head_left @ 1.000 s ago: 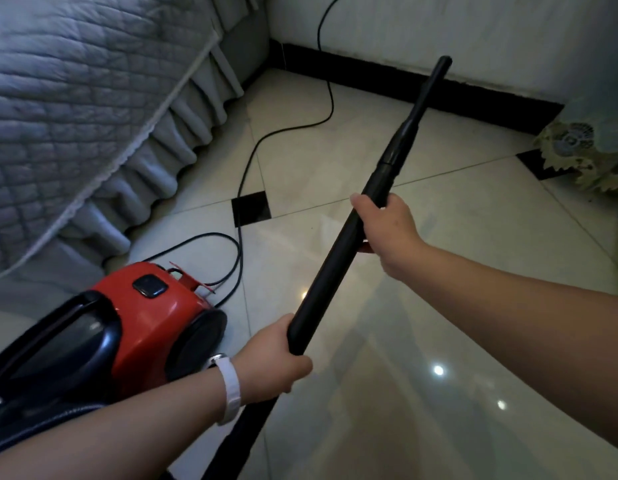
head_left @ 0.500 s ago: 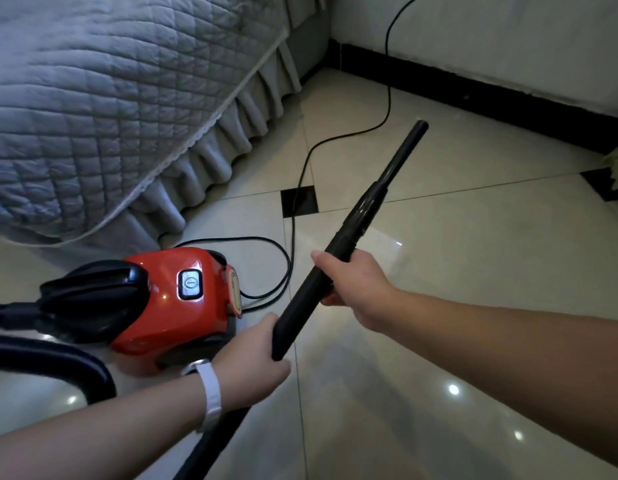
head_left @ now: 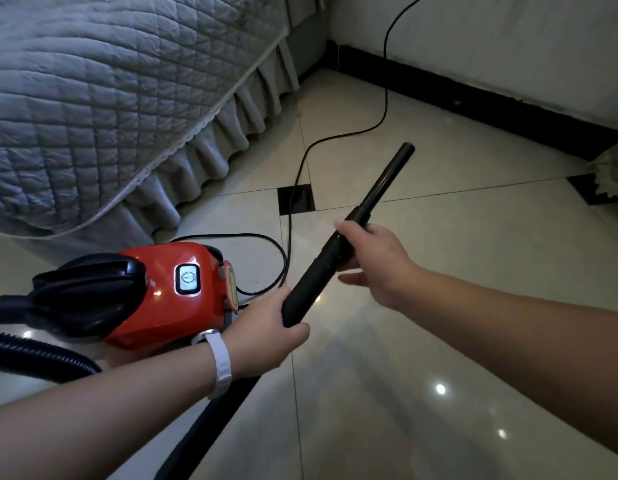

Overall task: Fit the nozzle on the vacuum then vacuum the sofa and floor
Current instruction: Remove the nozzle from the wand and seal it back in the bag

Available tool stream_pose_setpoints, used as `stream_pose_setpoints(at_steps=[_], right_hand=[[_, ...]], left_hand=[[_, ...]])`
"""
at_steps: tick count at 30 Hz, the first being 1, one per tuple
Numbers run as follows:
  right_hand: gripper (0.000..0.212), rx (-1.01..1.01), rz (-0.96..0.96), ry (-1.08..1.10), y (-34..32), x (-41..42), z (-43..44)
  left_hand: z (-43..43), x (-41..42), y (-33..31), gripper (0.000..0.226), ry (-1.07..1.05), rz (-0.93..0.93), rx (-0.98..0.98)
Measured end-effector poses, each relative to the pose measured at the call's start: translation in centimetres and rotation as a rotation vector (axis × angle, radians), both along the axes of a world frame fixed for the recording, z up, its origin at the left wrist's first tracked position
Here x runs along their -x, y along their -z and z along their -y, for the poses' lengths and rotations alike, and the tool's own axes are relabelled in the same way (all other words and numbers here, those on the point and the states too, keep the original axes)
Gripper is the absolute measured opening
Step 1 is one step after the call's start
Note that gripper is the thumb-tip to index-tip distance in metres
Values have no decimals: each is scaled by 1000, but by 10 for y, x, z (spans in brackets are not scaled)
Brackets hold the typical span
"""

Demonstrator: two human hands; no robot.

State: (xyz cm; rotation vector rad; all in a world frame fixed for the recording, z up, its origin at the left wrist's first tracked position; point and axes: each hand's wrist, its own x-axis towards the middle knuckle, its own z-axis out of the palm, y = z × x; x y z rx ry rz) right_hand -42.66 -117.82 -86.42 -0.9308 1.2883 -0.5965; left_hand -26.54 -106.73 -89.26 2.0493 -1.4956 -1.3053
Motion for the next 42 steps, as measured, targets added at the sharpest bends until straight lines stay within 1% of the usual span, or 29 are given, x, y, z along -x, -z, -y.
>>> stream_pose_setpoints(at_steps=[2, 6, 9, 11, 14, 16, 17, 19, 21, 22, 23, 24, 25, 26, 28, 30, 32, 34, 35, 39, 42], right_hand=[[26, 16, -37, 35, -1, 7, 7], [23, 12, -96, -15, 6, 8, -1], [24, 30, -75, -107, 7, 0, -16], [24, 46, -47, -153, 6, -5, -26], [27, -5, 9, -197, 3, -6, -33], [35, -18, -52, -254, 2, 1, -35], [39, 18, -133, -287, 2, 5, -36], [44, 207, -373, -368, 6, 17, -37], [40, 549, -633, -510, 12, 31, -35], [34, 780, -716, -589, 16, 38, -34], [29, 1036, -734, -653, 20, 45, -31], [28, 1250, -727, -714, 24, 51, -27], [30, 1392, -733, -782, 25, 54, -26], [31, 1472, -747, -857, 29, 57, -23], [37, 1498, -791, -1027, 29, 58, -21], [43, 1436, -837, -1175, 26, 58, -23], [40, 1402, -860, -1257, 26, 53, -27], [27, 1455, -851, -1245, 28, 47, -33], [24, 1486, -835, -1216, 28, 43, -34], [25, 1513, -835, -1142, 21, 31, -31], [19, 1466, -914, -1161, 13, 35, -22]], left_hand=[[-6, -2, 0, 17, 23, 4, -43], [-11, 5, 0, 21, 47, -18, -96], [-3, 14, -4, 24, -3, -52, -25], [6, 18, -7, 22, -39, -68, 15], [11, 17, -9, 18, -36, -37, 9], [10, 14, -8, 19, -6, -20, -21], [9, 12, -6, 20, 10, -3, -41], [6, 8, -4, 21, 27, 45, -70], [2, 2, -1, 17, 31, 74, -96], [0, 0, 0, 17, 39, 85, -117], [-2, -1, 1, 17, 52, 94, -145], [-4, -1, 1, 15, 68, 95, -175], [-6, 1, 0, 14, 86, 90, -205], [-7, 4, -1, 14, 104, 85, -227], [-8, 12, -2, 14, 131, 72, -255], [-9, 21, -6, 14, 148, 35, -281], [-9, 29, -12, 13, 164, -7, -311], [-6, 36, -19, 13, 177, -28, -327], [-3, 38, -22, 13, 180, -30, -324], [4, 40, -31, 12, 150, -35, -268], [3, 46, -33, 11, 103, -56, -224]])
